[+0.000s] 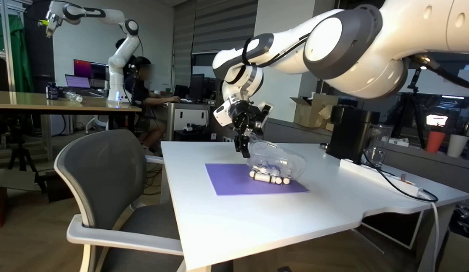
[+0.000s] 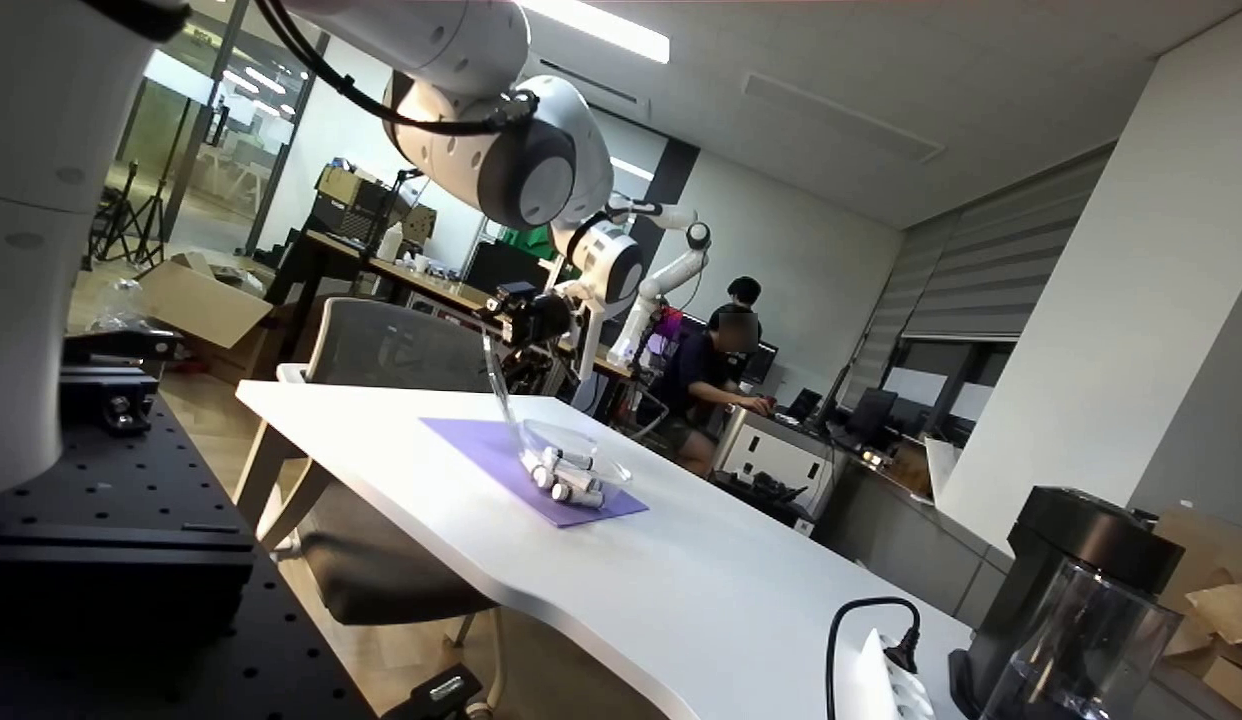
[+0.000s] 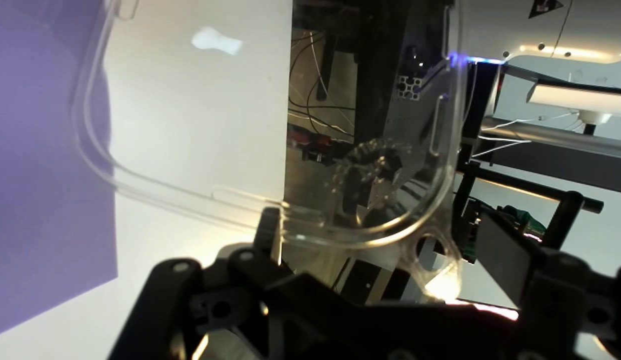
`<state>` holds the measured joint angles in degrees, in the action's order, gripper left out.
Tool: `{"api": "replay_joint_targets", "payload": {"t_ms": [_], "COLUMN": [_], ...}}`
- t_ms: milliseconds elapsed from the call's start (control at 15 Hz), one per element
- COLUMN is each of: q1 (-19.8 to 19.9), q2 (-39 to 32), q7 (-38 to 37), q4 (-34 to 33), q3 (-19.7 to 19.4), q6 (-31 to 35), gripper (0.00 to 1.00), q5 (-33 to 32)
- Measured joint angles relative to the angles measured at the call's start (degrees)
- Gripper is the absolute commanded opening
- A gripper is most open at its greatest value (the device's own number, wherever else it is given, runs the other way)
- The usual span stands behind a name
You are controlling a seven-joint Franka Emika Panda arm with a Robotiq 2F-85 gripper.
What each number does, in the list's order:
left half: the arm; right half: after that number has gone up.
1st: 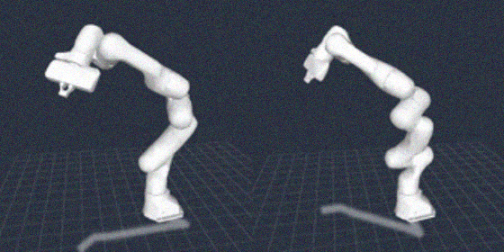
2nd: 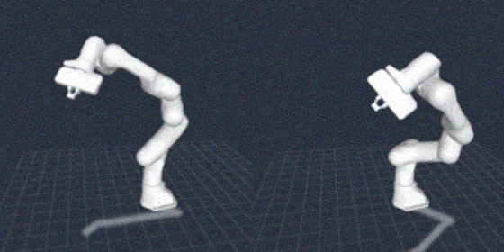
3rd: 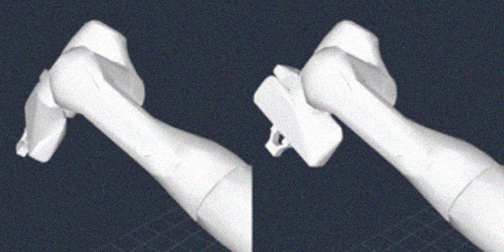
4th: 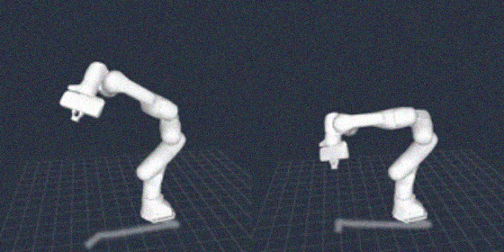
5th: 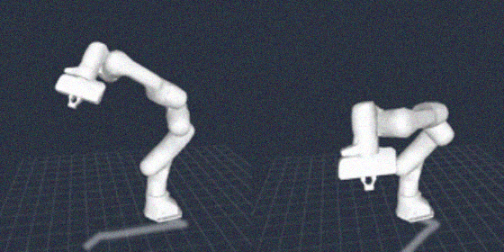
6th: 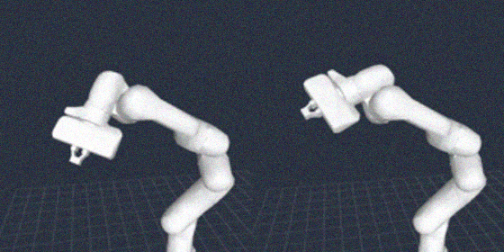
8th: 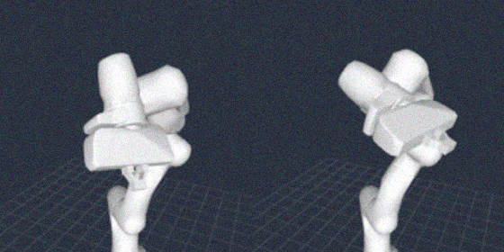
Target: Take the bottle from the table and put it in the clear bowl then close the lid
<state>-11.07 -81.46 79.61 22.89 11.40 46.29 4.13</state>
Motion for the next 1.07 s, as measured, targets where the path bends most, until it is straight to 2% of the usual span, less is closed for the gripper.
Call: {"api": "replay_joint_targets", "payload": {"t_ms": [600, 1067], "q1": [0.4, 1.8], "q2": [3.7, 5.5], "q7": [6.5, 8.4], "q4": [0.1, 0.0], "q3": [-1.8, -4.6], "q6": [4.0, 11.0], "gripper": [1.00, 1.00], "q5": [-4.8, -7.9]}}
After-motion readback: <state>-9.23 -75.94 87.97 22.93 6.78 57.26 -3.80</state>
